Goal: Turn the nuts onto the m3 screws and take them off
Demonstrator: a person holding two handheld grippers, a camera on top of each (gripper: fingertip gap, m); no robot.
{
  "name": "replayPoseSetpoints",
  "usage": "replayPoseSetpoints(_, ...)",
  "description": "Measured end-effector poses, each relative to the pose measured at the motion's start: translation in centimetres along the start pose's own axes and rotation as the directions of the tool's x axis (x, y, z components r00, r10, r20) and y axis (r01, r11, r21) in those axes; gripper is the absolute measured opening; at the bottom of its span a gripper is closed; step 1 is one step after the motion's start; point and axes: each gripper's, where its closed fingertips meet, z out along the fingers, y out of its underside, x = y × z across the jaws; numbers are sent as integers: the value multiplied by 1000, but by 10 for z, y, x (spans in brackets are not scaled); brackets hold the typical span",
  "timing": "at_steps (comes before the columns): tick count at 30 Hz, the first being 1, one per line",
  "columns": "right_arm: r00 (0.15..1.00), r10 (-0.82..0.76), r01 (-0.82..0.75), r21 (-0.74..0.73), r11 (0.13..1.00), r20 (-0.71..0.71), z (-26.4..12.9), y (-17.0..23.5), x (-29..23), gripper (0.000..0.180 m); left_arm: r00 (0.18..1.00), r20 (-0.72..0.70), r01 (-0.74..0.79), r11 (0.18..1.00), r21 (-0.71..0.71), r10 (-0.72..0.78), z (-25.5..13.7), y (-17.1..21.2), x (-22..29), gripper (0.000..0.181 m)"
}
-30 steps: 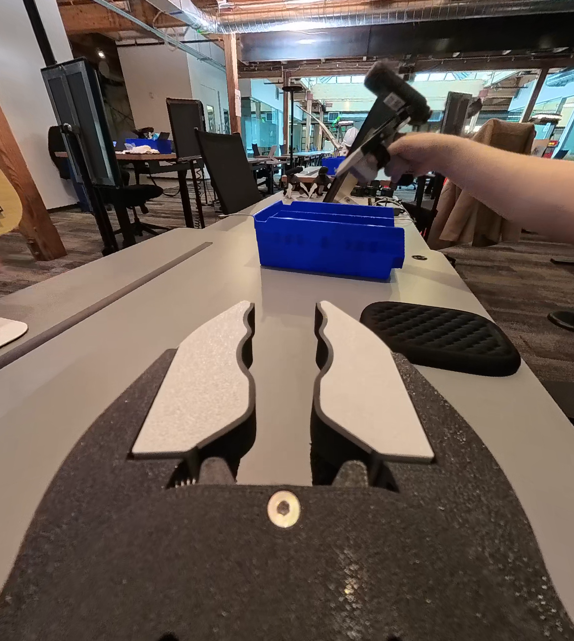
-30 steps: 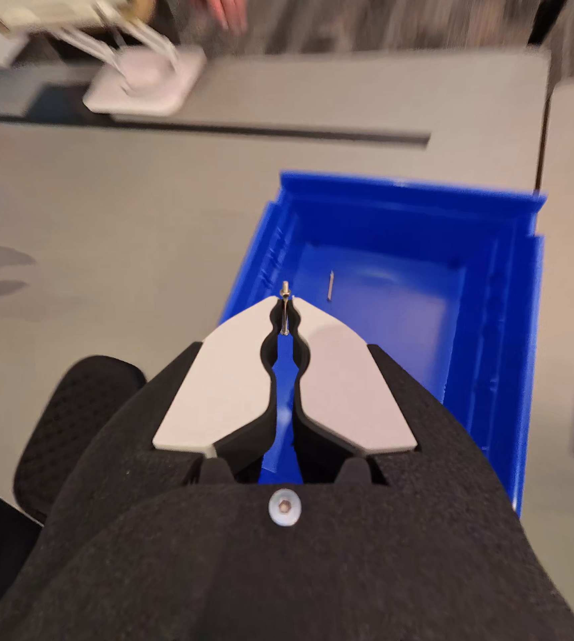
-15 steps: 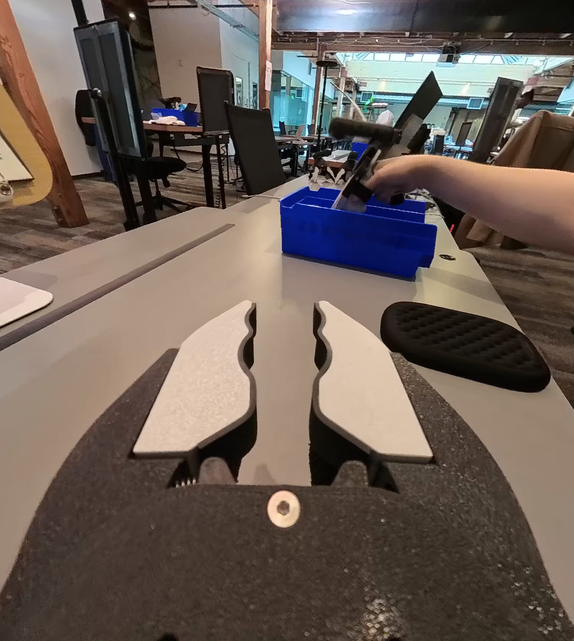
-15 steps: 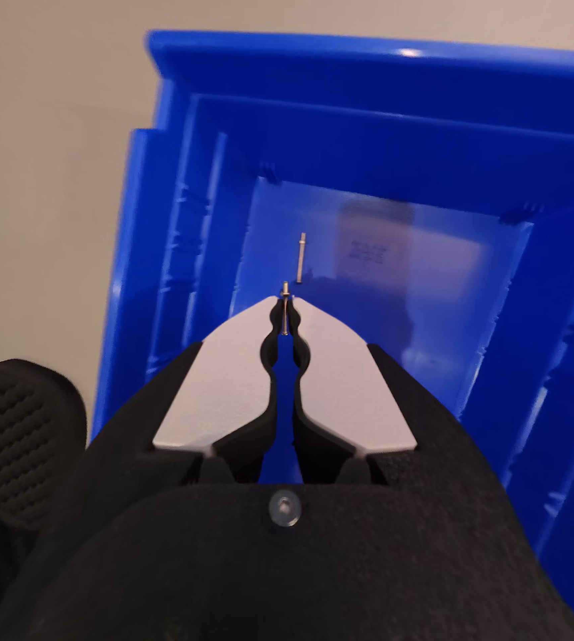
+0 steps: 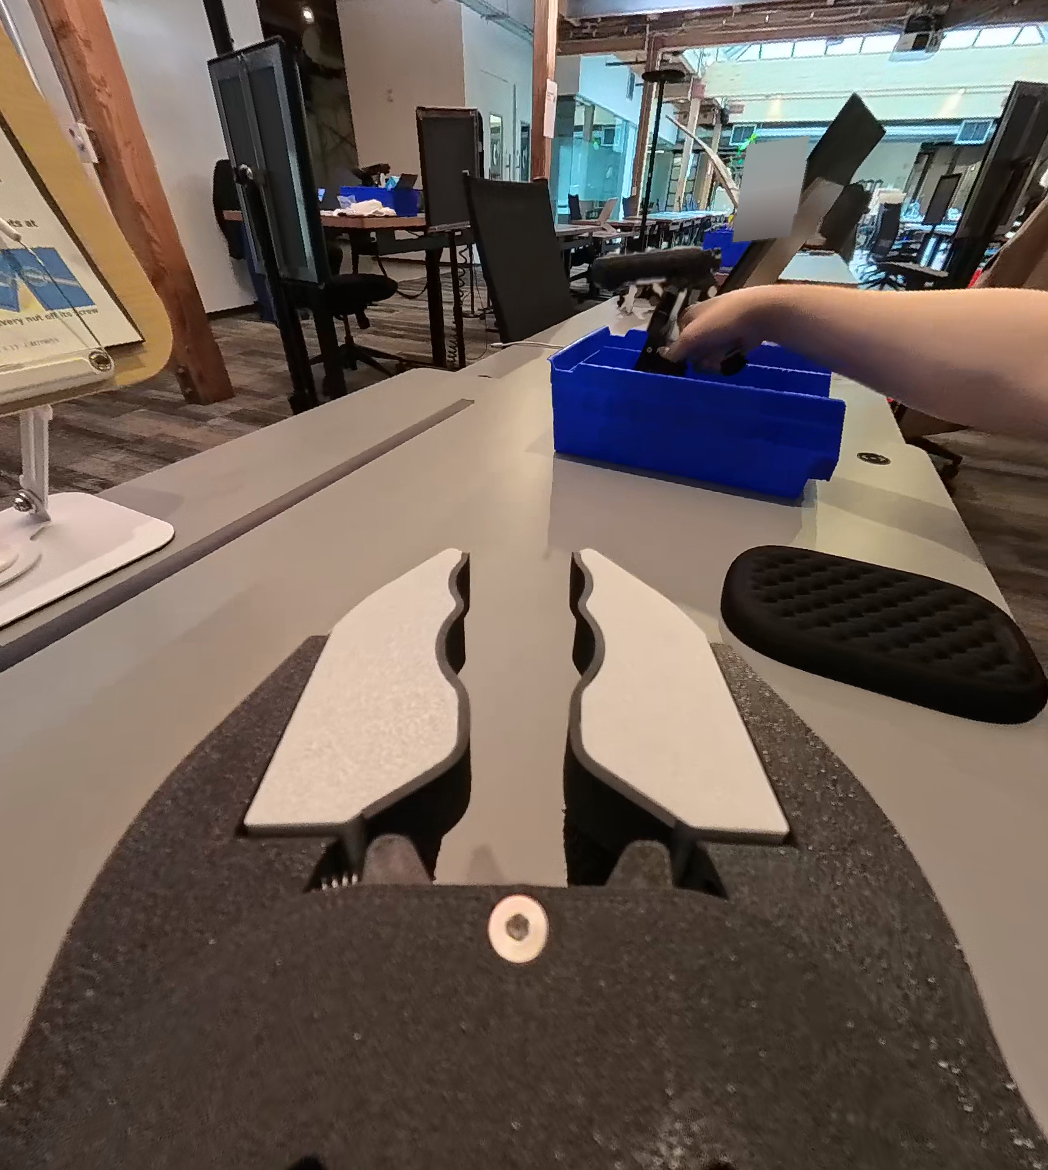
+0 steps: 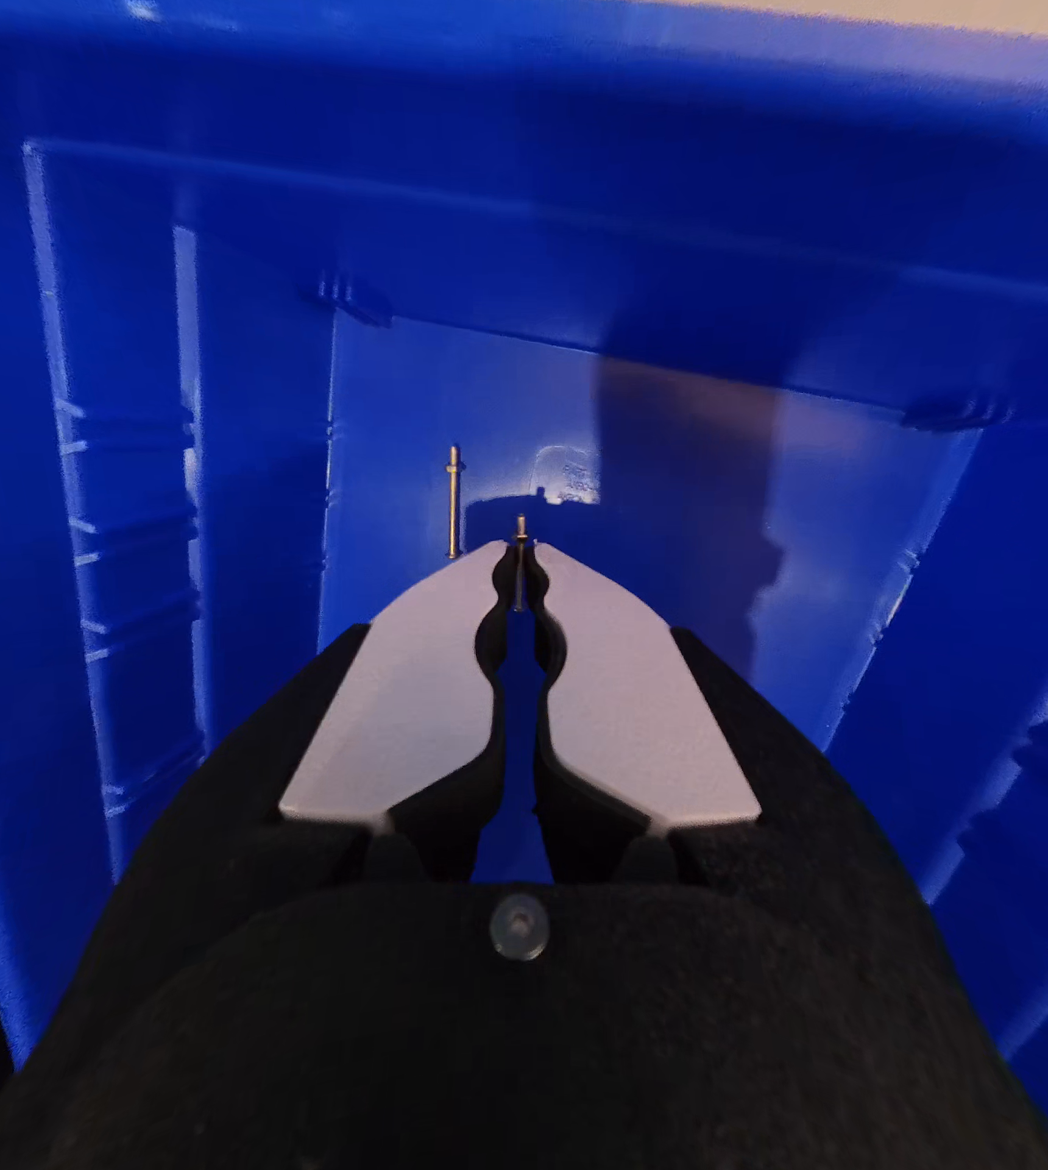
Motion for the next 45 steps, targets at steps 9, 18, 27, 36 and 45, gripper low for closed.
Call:
replayPoseSetpoints(9, 1000, -10, 8, -49, 999, -28, 8, 0, 7, 3, 1000, 19, -13, 1000, 2, 13, -8, -4, 4, 29)
replayPoseSetpoints(18, 999, -42, 41, -27, 999, -25, 15, -2, 7, 3, 999, 30, -12, 1000, 22, 12, -17, -8, 6, 27)
replayPoseSetpoints(27, 996, -76, 77, 23, 997, -48, 11, -5, 6, 13, 999, 39, -10, 999, 41, 8, -28, -11, 8, 27)
replayPoseSetpoints(36, 993, -103, 116, 297, 948, -62, -65, -15, -11, 14, 996, 86, -33, 998, 58, 28, -53, -19, 5, 27)
replayPoseSetpoints(45, 940, -266, 341, 587, 734, -213, -165, 6, -108, 14, 966, 257, -8, 1000, 10, 5, -108, -13, 1, 27)
